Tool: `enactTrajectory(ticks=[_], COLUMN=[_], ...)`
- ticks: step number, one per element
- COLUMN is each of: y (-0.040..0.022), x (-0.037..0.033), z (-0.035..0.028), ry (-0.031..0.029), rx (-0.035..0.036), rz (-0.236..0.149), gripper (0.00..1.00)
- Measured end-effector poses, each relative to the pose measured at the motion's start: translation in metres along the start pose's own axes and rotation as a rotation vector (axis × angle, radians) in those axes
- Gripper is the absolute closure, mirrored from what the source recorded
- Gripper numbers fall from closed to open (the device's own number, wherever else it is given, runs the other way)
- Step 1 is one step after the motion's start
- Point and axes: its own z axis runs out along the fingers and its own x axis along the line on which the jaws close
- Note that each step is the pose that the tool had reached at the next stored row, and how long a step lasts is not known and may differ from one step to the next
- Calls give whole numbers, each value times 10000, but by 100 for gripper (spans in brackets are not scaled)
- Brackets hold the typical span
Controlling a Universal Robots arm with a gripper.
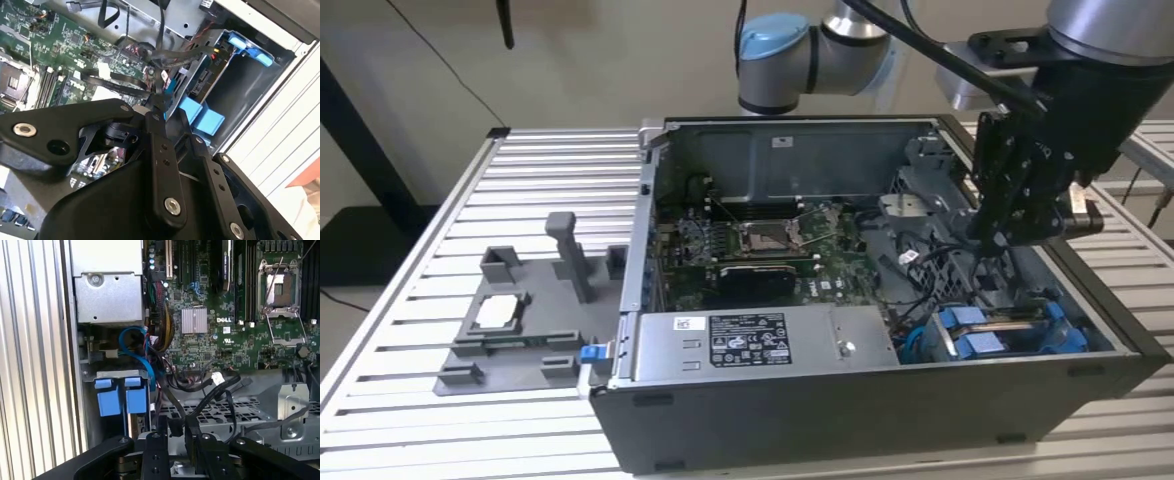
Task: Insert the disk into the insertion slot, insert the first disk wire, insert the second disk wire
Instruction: 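Insert the second disk wire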
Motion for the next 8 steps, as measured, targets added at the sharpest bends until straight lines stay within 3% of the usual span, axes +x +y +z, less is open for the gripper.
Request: enactTrajectory(ticks=[2,7,8], y=[21,67,82], x=[-28,-73,-92], z=[15,36,46], ry=[113,557,592], rx=[38,117,154], rz=[-49,-180,-192], gripper=[71,71,71])
